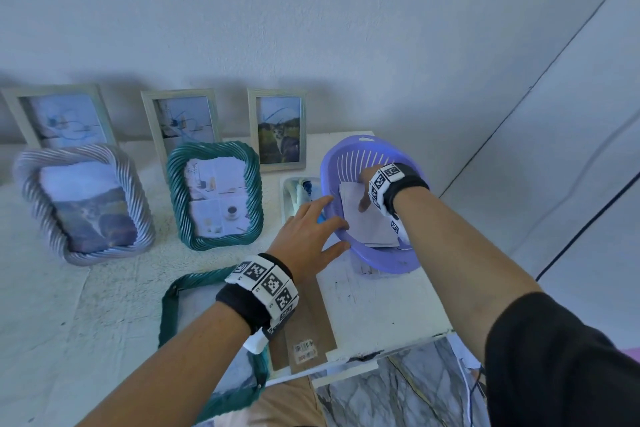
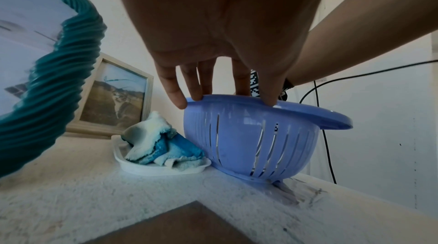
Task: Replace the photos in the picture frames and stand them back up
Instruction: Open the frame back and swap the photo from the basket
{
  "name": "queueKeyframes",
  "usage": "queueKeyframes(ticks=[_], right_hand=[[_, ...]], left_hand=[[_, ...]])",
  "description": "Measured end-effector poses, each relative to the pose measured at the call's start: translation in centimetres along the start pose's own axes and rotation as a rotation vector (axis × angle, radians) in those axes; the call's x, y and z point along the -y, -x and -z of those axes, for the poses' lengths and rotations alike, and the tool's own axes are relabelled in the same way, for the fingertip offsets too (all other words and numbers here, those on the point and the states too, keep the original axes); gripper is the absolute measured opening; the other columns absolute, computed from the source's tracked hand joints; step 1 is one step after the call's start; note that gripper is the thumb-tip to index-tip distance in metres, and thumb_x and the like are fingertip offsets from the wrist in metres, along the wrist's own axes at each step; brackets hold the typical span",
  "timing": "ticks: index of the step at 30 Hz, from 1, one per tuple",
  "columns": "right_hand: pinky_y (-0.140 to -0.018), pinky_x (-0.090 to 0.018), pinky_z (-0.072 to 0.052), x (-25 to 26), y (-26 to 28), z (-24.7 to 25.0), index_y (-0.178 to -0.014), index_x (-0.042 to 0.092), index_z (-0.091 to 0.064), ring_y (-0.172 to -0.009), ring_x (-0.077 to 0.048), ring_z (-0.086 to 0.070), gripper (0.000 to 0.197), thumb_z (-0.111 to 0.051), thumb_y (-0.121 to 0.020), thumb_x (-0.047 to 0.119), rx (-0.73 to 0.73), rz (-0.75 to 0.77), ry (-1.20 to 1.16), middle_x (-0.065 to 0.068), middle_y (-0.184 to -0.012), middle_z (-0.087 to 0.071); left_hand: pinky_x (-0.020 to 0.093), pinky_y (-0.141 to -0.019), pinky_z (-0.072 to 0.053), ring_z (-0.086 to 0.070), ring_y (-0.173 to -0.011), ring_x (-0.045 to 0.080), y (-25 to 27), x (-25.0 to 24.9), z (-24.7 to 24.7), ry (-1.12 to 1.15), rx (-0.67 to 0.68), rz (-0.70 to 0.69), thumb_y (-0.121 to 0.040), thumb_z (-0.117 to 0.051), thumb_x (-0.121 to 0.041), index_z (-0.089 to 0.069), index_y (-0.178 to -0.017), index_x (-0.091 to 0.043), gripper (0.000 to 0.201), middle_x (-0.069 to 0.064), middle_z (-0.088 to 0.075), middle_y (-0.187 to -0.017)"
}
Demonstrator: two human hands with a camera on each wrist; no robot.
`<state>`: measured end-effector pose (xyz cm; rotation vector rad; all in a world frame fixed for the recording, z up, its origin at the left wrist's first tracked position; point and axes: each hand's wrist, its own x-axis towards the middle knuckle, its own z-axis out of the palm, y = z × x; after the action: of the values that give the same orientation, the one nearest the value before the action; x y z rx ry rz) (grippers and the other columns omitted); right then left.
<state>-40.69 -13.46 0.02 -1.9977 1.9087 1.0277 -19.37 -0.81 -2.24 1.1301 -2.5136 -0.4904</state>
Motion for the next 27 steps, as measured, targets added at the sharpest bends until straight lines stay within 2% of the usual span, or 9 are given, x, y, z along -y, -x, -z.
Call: queueKeyframes(ticks=[3, 6, 8, 10, 12, 14, 18, 21, 27], right_hand=[[-0.064, -0.031, -0.058, 0.5, -0.3, -0.1, -0.098, 0.019, -0.073, -0.071, -0.018, -0.065, 0.039, -0.084, -0.065, 0.037, -0.032, -0.026, 0.036, 0.000, -0.088, -0.072], [-0.064, -0.035, -0.059, 0.4, -0.9, -0.6, -0.096, 0.017, -0.071, -0.068, -0.020, -0.065, 0.050, -0.090, -0.054, 0.038, -0.097, -0.029, -0.003, -0.001, -0.081, -0.070], [-0.065, -0.039, -0.059, 0.3, -1.3, -1.1, -0.110, 0.015, -0.063, -0.072, -0.023, -0.066, 0.071, -0.091, -0.050, 0.038, -0.156, -0.057, -0.035, -0.004, -0.085, -0.069], [-0.072, -0.043, -0.057, 0.4, -0.7, -1.2, -0.133, 0.012, -0.044, -0.090, -0.032, -0.065, 0.090, -0.087, -0.059, 0.038, -0.220, -0.079, -0.057, -0.010, -0.104, -0.067], [-0.088, -0.048, -0.050, 0.6, 0.3, -0.7, -0.143, 0.012, -0.031, -0.113, -0.039, -0.056, 0.078, -0.074, -0.080, 0.032, -0.277, -0.114, -0.103, -0.018, -0.125, -0.057], [-0.089, -0.046, -0.047, 0.5, 1.1, 0.2, -0.140, 0.012, -0.036, -0.118, -0.038, -0.052, 0.058, -0.063, -0.090, 0.023, -0.325, -0.109, -0.130, -0.018, -0.128, -0.055], [-0.075, -0.033, -0.045, 0.0, 3.6, 2.0, -0.117, 0.012, -0.054, -0.096, -0.030, -0.058, 0.025, -0.052, -0.092, 0.007, -0.345, 0.011, -0.295, -0.009, -0.107, -0.060], [-0.067, -0.029, -0.037, -0.7, 6.4, 4.0, -0.094, 0.019, -0.054, -0.082, -0.027, -0.052, 0.019, -0.047, -0.089, 0.002, -0.476, 0.067, -0.501, -0.005, -0.094, -0.053], [-0.070, -0.038, -0.048, -1.0, 14.2, 6.6, -0.095, 0.018, -0.056, -0.074, -0.030, -0.057, 0.013, -0.048, -0.090, 0.009, -0.741, 0.203, -0.761, -0.005, -0.076, -0.059]], left_hand=[[0.048, -0.104, -0.042, -0.033, -0.137, 0.029, 0.0, 0.0, -0.1, 0.011, -0.016, -0.007, -0.095, -0.052, -0.048, -0.058, -0.127, -0.027, 0.039, 0.010, -0.031, -0.153], [0.049, -0.102, -0.044, -0.036, -0.136, 0.030, 0.0, 0.1, -0.3, 0.016, -0.037, -0.017, -0.094, -0.054, -0.048, -0.059, -0.125, -0.026, 0.038, 0.011, -0.033, -0.152], [0.049, -0.102, -0.044, -0.036, -0.135, 0.031, 0.2, 0.1, -0.4, 0.020, -0.050, -0.026, -0.094, -0.054, -0.048, -0.060, -0.125, -0.025, 0.038, 0.012, -0.034, -0.152], [0.050, -0.102, -0.044, -0.037, -0.135, 0.031, 0.2, 0.1, -0.4, 0.020, -0.054, -0.034, -0.094, -0.054, -0.048, -0.059, -0.126, -0.025, 0.040, 0.013, -0.034, -0.152], [0.049, -0.103, -0.043, -0.035, -0.136, 0.031, 0.3, 0.0, -0.3, 0.018, -0.033, -0.037, -0.094, -0.051, -0.049, -0.056, -0.130, -0.025, 0.044, 0.012, -0.031, -0.153], [0.046, -0.107, -0.041, -0.033, -0.138, 0.030, 0.5, 0.1, 0.0, 0.050, -0.036, -0.035, -0.095, -0.052, -0.047, -0.053, -0.134, -0.025, 0.045, 0.011, -0.028, -0.155], [0.043, -0.100, -0.044, -0.043, -0.131, 0.031, 1.2, 0.3, 1.1, 0.190, -0.191, -0.027, -0.093, -0.061, -0.031, -0.060, -0.127, -0.022, 0.035, 0.010, -0.040, -0.147], [0.040, -0.101, -0.044, -0.047, -0.126, 0.026, 1.7, 0.5, 2.2, 0.297, -0.264, 0.035, -0.093, -0.060, -0.025, -0.065, -0.120, -0.020, 0.029, 0.008, -0.049, -0.137], [0.023, -0.088, -0.046, -0.056, -0.107, 0.008, 2.8, 0.8, 5.3, 0.451, -0.471, 0.103, -0.093, -0.062, -0.019, -0.066, -0.116, -0.019, 0.023, -0.003, -0.056, -0.121]])
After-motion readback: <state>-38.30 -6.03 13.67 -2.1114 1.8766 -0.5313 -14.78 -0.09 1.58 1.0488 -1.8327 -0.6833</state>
